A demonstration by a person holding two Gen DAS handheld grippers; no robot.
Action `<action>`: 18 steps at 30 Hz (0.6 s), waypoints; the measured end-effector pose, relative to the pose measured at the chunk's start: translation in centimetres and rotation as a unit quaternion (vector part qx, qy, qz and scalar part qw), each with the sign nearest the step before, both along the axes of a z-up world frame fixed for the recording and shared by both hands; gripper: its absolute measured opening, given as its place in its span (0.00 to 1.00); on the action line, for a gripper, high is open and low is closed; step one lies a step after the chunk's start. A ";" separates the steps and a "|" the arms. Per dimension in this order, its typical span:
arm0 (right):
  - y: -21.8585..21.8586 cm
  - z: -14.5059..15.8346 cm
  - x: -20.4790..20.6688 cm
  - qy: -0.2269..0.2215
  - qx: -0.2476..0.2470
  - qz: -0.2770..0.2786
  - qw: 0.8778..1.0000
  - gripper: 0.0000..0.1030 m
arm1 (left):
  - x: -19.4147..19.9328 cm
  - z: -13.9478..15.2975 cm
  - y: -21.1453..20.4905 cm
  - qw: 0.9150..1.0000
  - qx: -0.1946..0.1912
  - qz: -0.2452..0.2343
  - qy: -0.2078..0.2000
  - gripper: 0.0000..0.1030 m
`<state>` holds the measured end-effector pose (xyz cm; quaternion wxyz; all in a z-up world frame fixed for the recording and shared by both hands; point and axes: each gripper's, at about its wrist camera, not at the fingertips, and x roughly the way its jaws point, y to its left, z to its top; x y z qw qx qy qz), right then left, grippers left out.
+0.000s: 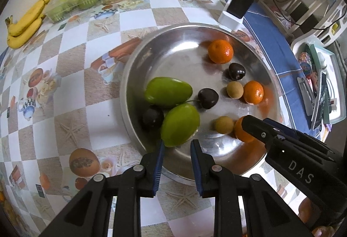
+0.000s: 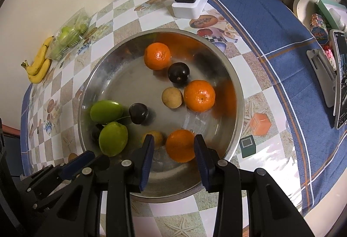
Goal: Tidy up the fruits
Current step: 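Open the right gripper to drop the orange while the left gripper drops the kiwi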
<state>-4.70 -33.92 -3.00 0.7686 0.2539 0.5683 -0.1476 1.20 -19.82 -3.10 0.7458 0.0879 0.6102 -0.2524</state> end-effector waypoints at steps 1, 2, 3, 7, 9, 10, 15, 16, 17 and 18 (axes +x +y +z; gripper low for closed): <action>0.0 0.0 0.0 0.000 0.000 0.000 1.000 0.38 | 0.0 0.0 0.1 1.000 -0.001 0.002 0.001 0.27; 0.0 0.0 0.0 0.000 0.001 0.000 1.000 0.38 | 0.2 0.0 0.3 1.000 -0.001 0.005 0.002 0.27; 0.0 0.0 -0.1 -0.001 0.000 0.000 1.000 0.38 | 0.2 0.1 0.5 1.000 -0.002 0.008 0.002 0.27; -0.1 -0.1 0.0 -0.001 0.002 -0.003 1.000 0.38 | 0.9 0.3 1.5 1.000 -0.005 0.028 0.001 0.27; 0.0 -0.1 0.0 0.000 0.001 -0.003 1.000 0.41 | 1.3 0.3 2.1 0.999 -0.005 0.040 -0.001 0.27; -0.1 -0.1 0.0 0.000 0.002 -0.003 1.000 0.43 | 1.5 0.3 2.4 0.999 -0.005 0.047 0.000 0.27; 0.1 -0.2 0.2 -0.004 0.004 0.004 1.000 0.63 | 2.6 0.3 3.9 0.996 -0.010 0.088 0.002 0.46; 0.2 -0.2 0.2 -0.005 0.004 0.007 1.000 0.65 | 2.9 0.3 4.3 0.995 -0.008 0.098 -0.001 0.60; 0.3 -0.2 0.3 -0.006 0.004 0.009 1.000 0.65 | 3.1 0.4 4.8 0.994 -0.007 0.109 -0.005 0.62; 0.4 -0.2 0.4 -0.008 0.006 0.011 1.000 0.65 | 3.3 0.5 5.2 0.993 -0.007 0.117 -0.007 0.62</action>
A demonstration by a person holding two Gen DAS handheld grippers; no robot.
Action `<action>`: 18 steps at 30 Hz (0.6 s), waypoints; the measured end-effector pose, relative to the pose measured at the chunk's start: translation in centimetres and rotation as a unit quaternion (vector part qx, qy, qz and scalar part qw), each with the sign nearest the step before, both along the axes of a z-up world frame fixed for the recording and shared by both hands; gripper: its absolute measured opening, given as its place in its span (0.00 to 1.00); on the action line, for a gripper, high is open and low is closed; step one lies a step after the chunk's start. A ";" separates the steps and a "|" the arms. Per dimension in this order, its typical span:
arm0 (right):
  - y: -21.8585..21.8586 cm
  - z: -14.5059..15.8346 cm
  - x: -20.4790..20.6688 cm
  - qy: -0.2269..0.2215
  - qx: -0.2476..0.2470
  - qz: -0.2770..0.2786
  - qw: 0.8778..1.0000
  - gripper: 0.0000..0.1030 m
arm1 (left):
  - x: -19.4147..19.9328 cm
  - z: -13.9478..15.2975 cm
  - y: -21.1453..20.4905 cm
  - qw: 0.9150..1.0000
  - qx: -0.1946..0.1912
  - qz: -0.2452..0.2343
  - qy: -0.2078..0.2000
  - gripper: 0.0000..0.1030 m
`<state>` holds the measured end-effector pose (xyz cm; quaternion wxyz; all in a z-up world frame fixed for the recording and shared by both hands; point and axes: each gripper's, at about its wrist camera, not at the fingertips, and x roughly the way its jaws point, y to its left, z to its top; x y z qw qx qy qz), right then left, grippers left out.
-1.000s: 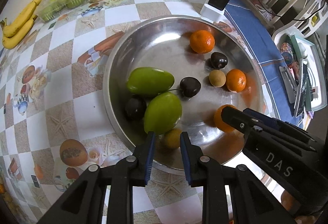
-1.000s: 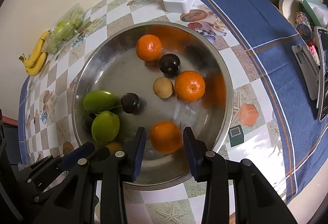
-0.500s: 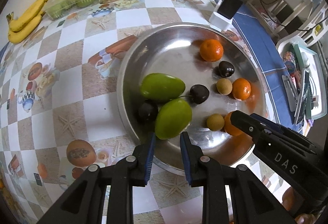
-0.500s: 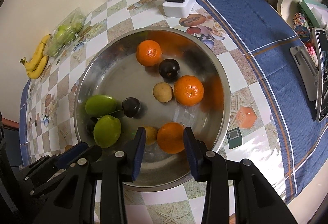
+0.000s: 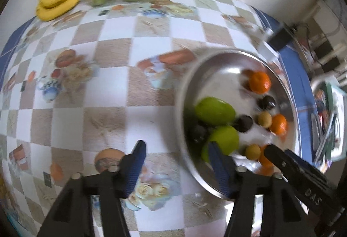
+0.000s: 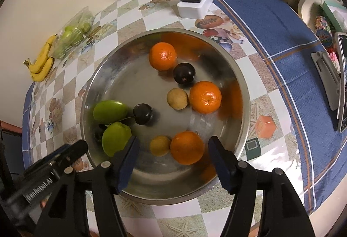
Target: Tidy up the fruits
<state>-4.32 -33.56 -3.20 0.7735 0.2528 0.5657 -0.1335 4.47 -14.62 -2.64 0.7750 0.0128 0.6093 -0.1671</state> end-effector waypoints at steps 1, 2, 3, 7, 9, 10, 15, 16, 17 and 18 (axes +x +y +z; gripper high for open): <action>0.1 0.0 0.1 -0.001 0.001 0.002 1.000 0.65 | 0.2 0.0 0.3 1.000 -0.001 0.007 0.000 0.63; 0.1 -0.1 0.1 -0.002 0.003 0.004 1.000 0.67 | 0.4 -0.1 0.7 1.000 -0.001 0.017 0.001 0.63; 0.2 -0.1 0.2 -0.001 0.003 0.006 1.000 0.73 | 0.7 -0.2 1.1 1.000 0.002 0.026 0.002 0.65; 0.7 -0.1 0.5 -0.005 -0.001 0.019 1.000 0.77 | 1.3 -0.7 2.4 0.998 0.025 0.054 -0.008 0.74; 1.1 -0.1 0.7 -0.008 -0.001 0.028 1.000 0.78 | 1.5 -1.1 3.1 0.997 0.030 0.065 -0.006 0.78; 1.3 -0.1 0.7 -0.010 -0.001 0.034 0.999 0.80 | 1.6 -1.2 3.5 0.997 0.031 0.070 -0.004 0.81; 2.3 0.3 1.2 -0.029 -0.012 0.054 0.998 0.93 | 1.7 -1.8 4.7 0.995 0.055 0.083 -0.015 0.94; 2.5 0.3 1.2 -0.033 -0.013 0.056 0.998 0.94 | 1.7 -1.9 4.9 0.995 0.060 0.083 -0.018 0.95; 2.6 0.3 1.3 -0.035 -0.013 0.059 0.998 0.96 | 1.5 -2.0 5.2 0.994 0.070 0.083 -0.023 0.95; 2.9 0.3 1.3 -0.034 -0.013 0.062 0.997 0.96 | 1.4 -2.1 5.4 0.993 0.076 0.084 -0.025 0.95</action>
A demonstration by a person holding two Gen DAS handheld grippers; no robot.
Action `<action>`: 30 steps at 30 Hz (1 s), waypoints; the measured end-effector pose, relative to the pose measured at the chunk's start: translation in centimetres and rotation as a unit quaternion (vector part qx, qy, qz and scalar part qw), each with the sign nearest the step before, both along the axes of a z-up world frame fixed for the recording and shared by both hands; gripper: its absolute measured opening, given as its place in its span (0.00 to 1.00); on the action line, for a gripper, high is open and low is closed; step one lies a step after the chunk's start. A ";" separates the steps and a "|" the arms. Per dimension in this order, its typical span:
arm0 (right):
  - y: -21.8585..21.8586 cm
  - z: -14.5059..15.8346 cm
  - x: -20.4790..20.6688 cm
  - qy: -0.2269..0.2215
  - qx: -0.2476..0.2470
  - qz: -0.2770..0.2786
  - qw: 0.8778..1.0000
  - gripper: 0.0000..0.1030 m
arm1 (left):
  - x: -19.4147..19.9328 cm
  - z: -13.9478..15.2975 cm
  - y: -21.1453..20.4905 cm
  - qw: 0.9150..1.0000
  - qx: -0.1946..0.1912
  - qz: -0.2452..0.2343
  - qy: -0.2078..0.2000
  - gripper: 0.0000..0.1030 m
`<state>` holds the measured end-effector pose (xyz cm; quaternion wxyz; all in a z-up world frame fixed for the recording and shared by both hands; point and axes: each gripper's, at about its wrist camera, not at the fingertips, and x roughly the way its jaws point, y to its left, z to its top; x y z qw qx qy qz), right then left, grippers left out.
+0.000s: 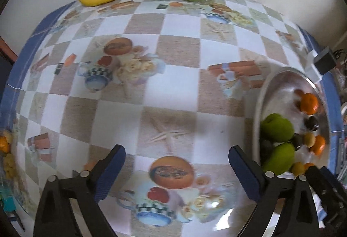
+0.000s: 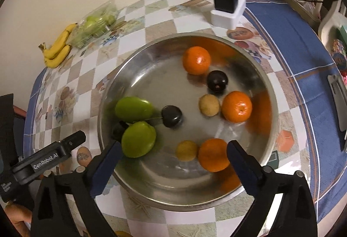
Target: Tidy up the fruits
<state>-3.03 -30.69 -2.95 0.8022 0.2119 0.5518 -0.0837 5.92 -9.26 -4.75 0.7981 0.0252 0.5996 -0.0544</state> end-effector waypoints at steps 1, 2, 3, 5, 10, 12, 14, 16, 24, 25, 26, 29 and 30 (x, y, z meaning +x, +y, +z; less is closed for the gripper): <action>0.3 0.0 0.1 0.002 -0.001 0.003 1.000 0.96 | -0.2 -0.1 0.2 1.000 0.010 -0.001 -0.001 0.96; 0.5 0.0 0.1 0.003 -0.001 0.006 1.000 0.96 | -0.3 -0.2 0.4 1.000 0.016 -0.003 -0.001 0.96; 0.8 0.1 0.1 0.003 -0.002 0.008 1.000 0.96 | -0.5 -0.2 0.6 1.000 0.020 -0.003 -0.001 0.96; 1.1 0.5 -0.2 0.000 -0.001 0.010 1.000 0.96 | -0.8 0.1 1.1 1.000 0.020 -0.002 -0.003 0.97; 1.6 1.4 -1.5 -0.002 -0.002 0.009 1.000 0.96 | -2.0 1.9 2.3 1.000 0.015 0.002 -0.025 0.97; 1.8 1.6 -2.1 0.001 -0.008 0.009 1.000 0.96 | -2.6 2.4 2.4 0.999 0.019 -0.003 -0.031 0.97; 2.0 1.9 -2.9 0.005 -0.018 0.009 1.000 0.96 | -3.2 2.9 2.7 0.999 0.024 -0.005 -0.035 0.97; 2.2 2.1 -3.5 0.004 -0.020 0.008 1.000 0.96 | -3.9 3.2 3.1 0.999 0.024 -0.003 -0.035 0.97; 3.4 1.8 -5.8 0.011 -0.043 0.012 0.999 0.96 | -6.8 3.6 4.8 0.998 0.036 0.019 -0.041 0.97; 3.5 1.7 -5.9 0.012 -0.045 0.011 0.999 0.96 | -7.0 3.6 4.9 0.998 0.035 0.021 -0.039 0.97; 3.5 1.6 -6.1 0.013 -0.046 0.010 0.999 0.96 | -7.2 3.5 5.0 0.998 0.035 0.023 -0.037 0.97; 3.7 1.4 -6.4 0.013 -0.052 0.008 0.999 0.96 | -7.6 3.4 5.0 0.998 0.046 0.021 -0.040 0.97; 3.7 1.4 -6.5 0.010 -0.053 0.007 0.998 0.96 | -7.7 3.5 5.0 0.998 0.045 0.021 -0.042 0.97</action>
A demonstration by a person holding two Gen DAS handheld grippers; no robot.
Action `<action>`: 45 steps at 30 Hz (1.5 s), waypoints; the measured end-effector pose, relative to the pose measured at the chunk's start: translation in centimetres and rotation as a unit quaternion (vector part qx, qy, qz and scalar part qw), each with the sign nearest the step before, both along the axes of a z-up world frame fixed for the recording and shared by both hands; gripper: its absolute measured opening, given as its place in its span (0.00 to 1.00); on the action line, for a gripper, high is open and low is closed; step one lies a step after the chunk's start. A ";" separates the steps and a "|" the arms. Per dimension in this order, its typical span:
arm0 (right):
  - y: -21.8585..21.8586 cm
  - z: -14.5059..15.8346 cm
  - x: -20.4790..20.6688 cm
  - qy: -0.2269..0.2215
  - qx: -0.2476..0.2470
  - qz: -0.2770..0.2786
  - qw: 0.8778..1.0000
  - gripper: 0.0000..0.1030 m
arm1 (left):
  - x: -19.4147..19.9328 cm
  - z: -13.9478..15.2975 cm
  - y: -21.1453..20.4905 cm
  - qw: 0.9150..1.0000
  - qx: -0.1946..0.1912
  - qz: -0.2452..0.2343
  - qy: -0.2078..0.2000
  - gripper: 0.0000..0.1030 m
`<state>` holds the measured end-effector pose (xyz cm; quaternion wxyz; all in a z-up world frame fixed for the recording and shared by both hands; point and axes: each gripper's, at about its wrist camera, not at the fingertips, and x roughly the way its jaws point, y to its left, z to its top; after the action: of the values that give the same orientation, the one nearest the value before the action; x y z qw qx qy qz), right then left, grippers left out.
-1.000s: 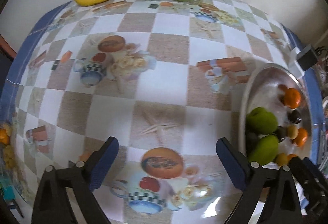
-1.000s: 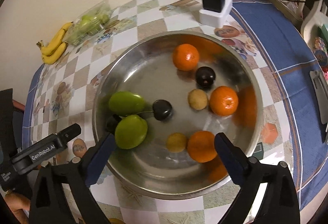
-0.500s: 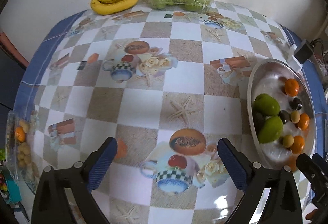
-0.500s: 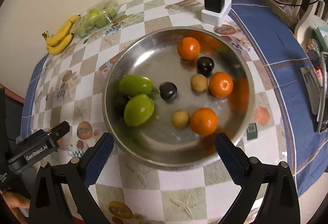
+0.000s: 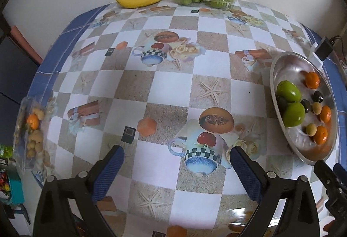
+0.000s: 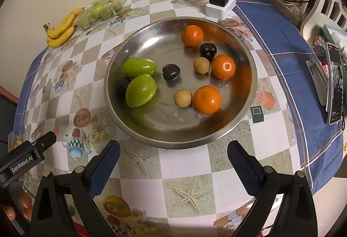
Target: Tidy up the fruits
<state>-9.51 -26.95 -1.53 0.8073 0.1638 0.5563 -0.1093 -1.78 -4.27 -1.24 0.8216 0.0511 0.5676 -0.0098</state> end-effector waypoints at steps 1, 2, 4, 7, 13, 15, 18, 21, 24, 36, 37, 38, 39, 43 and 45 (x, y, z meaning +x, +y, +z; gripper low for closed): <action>0.0 0.1 -0.1 -0.003 -0.002 0.000 1.000 0.96 | -0.1 0.1 0.0 1.000 -0.001 0.000 -0.004 0.97; 0.1 0.2 -0.2 -0.006 -0.005 0.000 1.000 0.96 | -0.2 0.3 0.0 1.000 -0.001 0.000 -0.009 0.97; 0.3 0.5 -0.3 -0.012 -0.013 0.001 1.000 0.96 | -0.4 0.6 0.0 1.000 -0.005 -0.003 -0.018 0.97; 0.7 0.9 -0.3 -0.020 -0.023 0.006 0.999 0.96 | -0.6 1.1 -0.3 0.999 -0.005 -0.011 -0.031 0.97; 0.7 1.4 -0.5 -0.035 -0.028 0.004 0.999 0.96 | -1.0 1.7 -0.8 0.998 0.003 -0.024 -0.049 0.97; 0.5 1.3 -0.6 -0.033 -0.024 0.000 0.999 0.96 | -0.9 1.6 -0.8 0.999 0.004 -0.023 -0.047 0.97; 0.2 1.0 -0.6 -0.026 -0.019 -0.008 0.999 0.96 | -0.9 1.4 -0.7 0.999 0.001 -0.019 -0.042 0.97; 0.0 0.9 -0.6 -0.025 -0.014 -0.012 1.000 0.96 | -0.8 1.2 -0.5 0.999 -0.004 -0.018 -0.038 0.97; -0.1 0.9 -0.6 -0.023 -0.013 -0.013 1.000 0.96 | -0.7 1.1 -0.4 0.999 -0.006 -0.015 -0.034 0.97; 0.1 0.9 -0.6 -0.021 -0.021 -0.011 1.000 0.96 | -0.7 1.0 -0.4 0.999 -0.008 -0.018 -0.031 0.97; 0.2 0.9 -0.6 -0.022 -0.022 -0.010 0.999 0.96 | -0.7 1.0 -0.5 0.999 -0.007 -0.019 -0.032 0.96; 0.2 1.0 -0.6 -0.022 -0.024 -0.010 0.999 0.96 | -0.7 1.0 -0.6 0.999 -0.006 -0.021 -0.032 0.96; 0.2 1.0 -0.5 -0.022 -0.025 -0.010 0.999 0.96 | -0.7 1.0 -0.7 0.999 -0.005 -0.022 -0.032 0.96; 0.3 1.1 -0.5 -0.023 -0.029 -0.007 0.999 0.96 | -0.7 0.9 -0.7 0.999 -0.006 -0.026 -0.030 0.96; 0.4 1.1 -0.5 -0.023 -0.030 -0.006 0.999 0.96 | -0.7 0.9 -0.7 0.999 -0.008 -0.027 -0.029 0.96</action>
<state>-9.97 -26.60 -0.43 0.8238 0.1447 0.5332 -0.1269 -2.46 -4.98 -0.32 0.8376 0.0603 0.5418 -0.0348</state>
